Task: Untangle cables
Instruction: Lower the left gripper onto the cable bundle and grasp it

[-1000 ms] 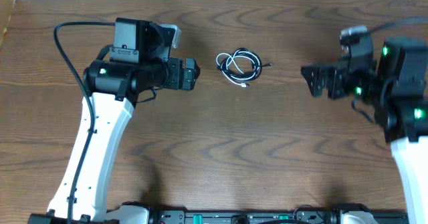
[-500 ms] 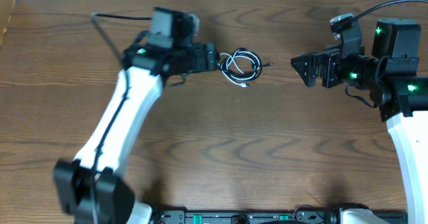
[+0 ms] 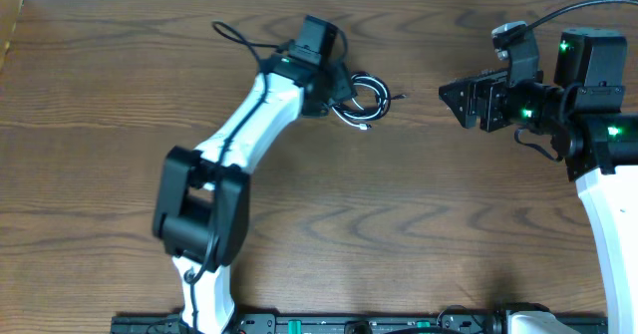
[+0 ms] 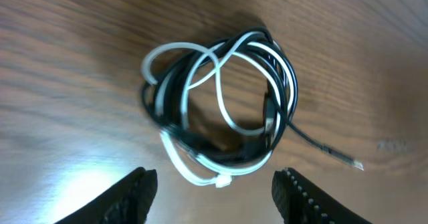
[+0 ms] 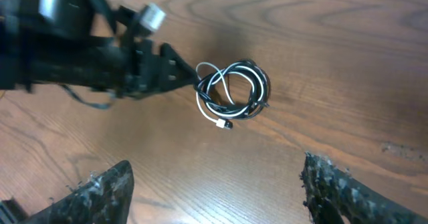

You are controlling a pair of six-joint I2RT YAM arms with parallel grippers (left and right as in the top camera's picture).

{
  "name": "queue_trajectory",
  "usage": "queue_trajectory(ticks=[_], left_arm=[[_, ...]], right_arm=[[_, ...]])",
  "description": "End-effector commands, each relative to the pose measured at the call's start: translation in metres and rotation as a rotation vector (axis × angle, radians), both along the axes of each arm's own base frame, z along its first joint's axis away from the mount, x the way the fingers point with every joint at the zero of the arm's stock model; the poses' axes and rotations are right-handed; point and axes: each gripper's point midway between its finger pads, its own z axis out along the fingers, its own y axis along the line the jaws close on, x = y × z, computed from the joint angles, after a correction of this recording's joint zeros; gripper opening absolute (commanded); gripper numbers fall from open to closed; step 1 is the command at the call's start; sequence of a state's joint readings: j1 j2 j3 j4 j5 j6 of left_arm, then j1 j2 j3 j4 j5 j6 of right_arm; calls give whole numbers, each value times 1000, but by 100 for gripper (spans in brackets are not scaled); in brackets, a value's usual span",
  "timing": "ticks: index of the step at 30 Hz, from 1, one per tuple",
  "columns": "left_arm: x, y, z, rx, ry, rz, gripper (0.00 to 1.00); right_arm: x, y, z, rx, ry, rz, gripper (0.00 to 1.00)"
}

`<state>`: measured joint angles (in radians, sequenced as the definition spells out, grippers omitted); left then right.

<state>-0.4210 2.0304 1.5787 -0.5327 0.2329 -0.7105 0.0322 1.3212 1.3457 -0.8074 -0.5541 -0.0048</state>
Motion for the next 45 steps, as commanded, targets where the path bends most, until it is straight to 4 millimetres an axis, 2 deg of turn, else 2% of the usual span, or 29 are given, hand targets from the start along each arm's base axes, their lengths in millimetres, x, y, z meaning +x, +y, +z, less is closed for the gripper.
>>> queue_trajectory(ticks=[1,7,16,23,26,29,32,39,42,45], left_arm=[[5,-16,-15,-25,19,58,58],[6,-35,-48,-42,59,91,50],[-7,-30,-83,5,141,90,45],[-38,-16,-98,80,271,85,42],[-56,-16,-100,92,323,-8,42],[-70,-20,-97,82,350,-134,38],[-76,-17,-86,106,323,-246,38],[-75,-10,-28,170,136,-521,39],[-79,-1,-10,176,117,-538,42],[-85,9,-7,165,183,-449,43]], right_arm=[[-4,3,4,15,12,1,75],[-7,-3,-4,-15,46,-26,67],[-8,-3,-7,-16,55,-26,67],[-8,-3,-7,-16,57,-26,67],[-8,-3,-8,-16,61,-26,67],[-7,-3,-11,-16,69,-26,68],[-5,-3,-15,-17,81,-26,68],[-1,-2,-30,-19,133,-22,70],[-2,-2,-32,-19,145,-22,70],[-2,-1,-33,-20,147,-20,70]])
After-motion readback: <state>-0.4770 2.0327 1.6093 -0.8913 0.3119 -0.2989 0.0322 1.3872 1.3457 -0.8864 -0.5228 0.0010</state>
